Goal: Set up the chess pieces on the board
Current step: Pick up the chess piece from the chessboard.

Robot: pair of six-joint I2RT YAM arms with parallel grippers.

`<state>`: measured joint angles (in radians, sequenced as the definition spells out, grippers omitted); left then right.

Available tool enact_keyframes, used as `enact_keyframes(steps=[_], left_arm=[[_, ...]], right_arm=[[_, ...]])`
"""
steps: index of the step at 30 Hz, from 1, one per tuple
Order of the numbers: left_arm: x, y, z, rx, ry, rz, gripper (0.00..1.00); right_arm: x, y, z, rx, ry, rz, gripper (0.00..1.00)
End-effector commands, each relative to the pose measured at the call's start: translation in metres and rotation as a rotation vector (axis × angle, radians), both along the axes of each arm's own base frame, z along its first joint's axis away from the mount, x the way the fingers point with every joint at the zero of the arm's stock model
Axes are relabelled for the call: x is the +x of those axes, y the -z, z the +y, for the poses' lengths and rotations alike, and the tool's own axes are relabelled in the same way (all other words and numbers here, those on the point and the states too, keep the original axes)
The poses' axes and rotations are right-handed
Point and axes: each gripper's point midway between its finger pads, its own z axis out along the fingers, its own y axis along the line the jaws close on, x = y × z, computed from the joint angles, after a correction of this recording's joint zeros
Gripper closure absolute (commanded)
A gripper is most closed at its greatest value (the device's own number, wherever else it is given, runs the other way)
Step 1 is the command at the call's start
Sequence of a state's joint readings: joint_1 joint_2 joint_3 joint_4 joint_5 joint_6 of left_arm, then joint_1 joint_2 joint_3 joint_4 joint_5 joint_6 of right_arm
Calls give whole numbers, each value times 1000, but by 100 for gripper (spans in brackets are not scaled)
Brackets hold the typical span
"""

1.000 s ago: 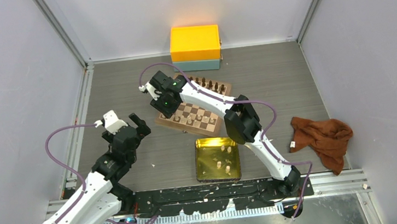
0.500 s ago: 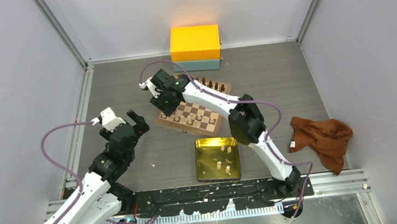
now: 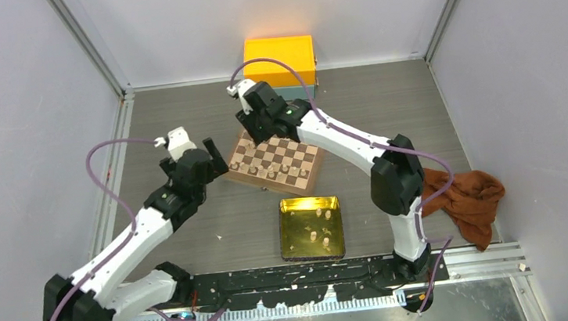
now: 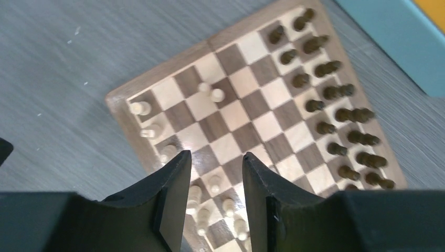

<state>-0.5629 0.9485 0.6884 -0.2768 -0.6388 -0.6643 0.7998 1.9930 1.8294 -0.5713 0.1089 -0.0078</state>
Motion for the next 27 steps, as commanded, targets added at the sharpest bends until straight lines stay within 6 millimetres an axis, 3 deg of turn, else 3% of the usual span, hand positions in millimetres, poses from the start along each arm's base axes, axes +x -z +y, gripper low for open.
enact_keyframes(steps=[1, 6, 16, 27], left_arm=[[33, -22, -33, -6, 83, -15, 3], [66, 2, -59, 50, 133, 73, 3], [108, 32, -81, 38, 214, 164, 8], [141, 48, -98, -30, 293, 230, 30]], right_arm=[[25, -49, -29, 122, 168, -130, 53], [26, -43, -53, 127, 221, -139, 53], [33, -42, -66, 168, 262, -129, 53], [41, -37, -68, 172, 273, -129, 53]])
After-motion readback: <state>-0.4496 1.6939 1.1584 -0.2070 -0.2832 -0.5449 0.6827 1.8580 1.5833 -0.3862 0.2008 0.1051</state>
